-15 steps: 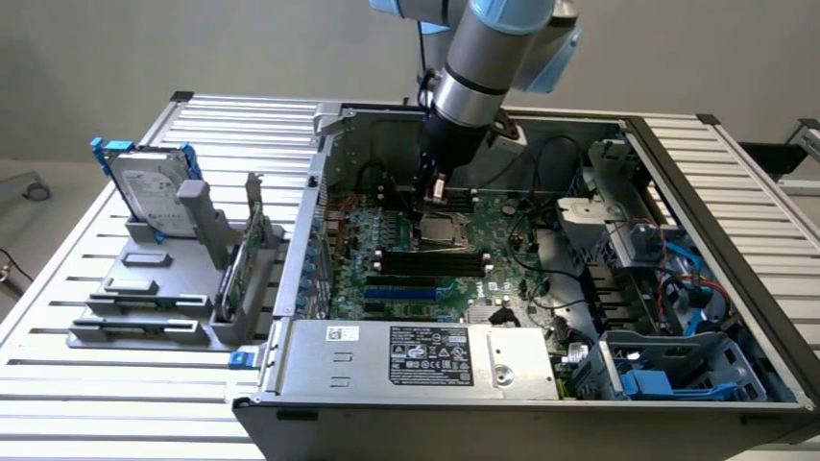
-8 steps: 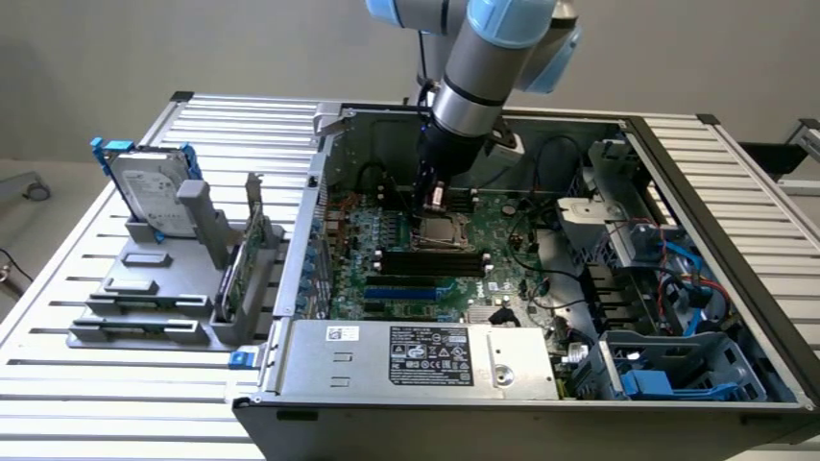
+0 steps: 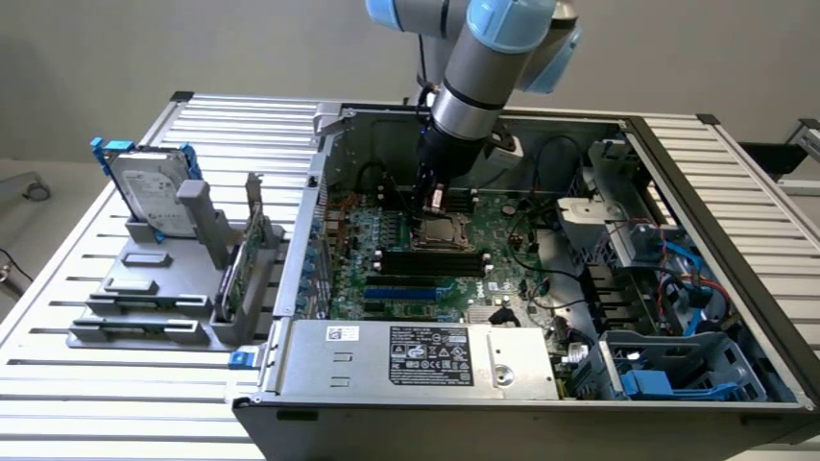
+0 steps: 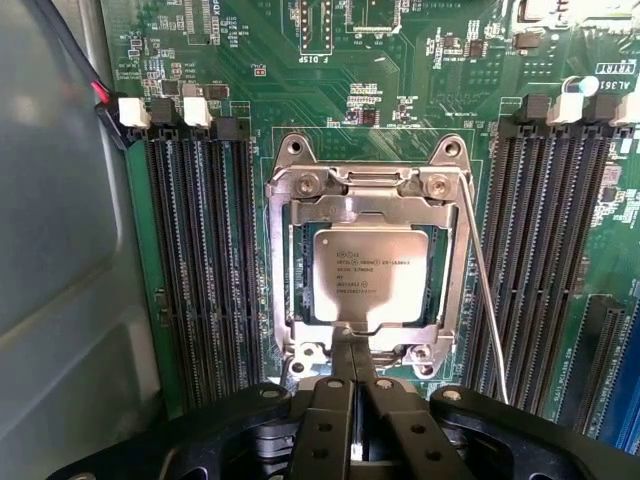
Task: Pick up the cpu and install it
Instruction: 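Close the cpu cover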
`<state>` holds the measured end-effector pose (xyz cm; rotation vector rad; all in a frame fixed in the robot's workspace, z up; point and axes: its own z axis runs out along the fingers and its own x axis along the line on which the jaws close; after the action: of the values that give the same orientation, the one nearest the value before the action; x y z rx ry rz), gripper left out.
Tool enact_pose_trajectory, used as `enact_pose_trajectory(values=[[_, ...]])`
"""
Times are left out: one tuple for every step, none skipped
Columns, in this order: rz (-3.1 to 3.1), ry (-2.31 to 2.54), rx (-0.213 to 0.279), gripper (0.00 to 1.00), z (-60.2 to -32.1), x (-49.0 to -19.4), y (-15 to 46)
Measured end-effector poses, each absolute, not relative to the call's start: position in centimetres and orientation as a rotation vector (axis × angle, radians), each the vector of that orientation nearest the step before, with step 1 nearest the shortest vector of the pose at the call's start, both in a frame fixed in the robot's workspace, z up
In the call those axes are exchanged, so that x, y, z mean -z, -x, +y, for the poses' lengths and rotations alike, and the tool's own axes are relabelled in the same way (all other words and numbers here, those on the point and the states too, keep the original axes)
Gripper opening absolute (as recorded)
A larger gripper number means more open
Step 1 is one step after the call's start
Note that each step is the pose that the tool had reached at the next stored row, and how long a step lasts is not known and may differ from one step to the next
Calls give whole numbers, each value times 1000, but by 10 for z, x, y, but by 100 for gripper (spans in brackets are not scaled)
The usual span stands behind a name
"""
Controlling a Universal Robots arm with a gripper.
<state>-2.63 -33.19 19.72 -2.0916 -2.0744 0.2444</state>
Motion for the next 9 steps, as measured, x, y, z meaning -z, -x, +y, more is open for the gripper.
enact_pose_trajectory(values=[[-2074, 2090, -244, 11, -332, -198, 26], [-2072, 2089, -246, 11, -332, -200, 26], [-2071, 2088, -249, 11, -332, -202, 26], [-2070, 2088, -251, 11, -332, -203, 26], [-2070, 2087, -251, 11, -332, -203, 26], [-2070, 2087, -251, 11, -332, -203, 26], [-2069, 2087, -251, 11, -332, -204, 26], [-2069, 2086, -250, 11, -332, -204, 26], [-2068, 2084, -251, 11, -332, -205, 26]])
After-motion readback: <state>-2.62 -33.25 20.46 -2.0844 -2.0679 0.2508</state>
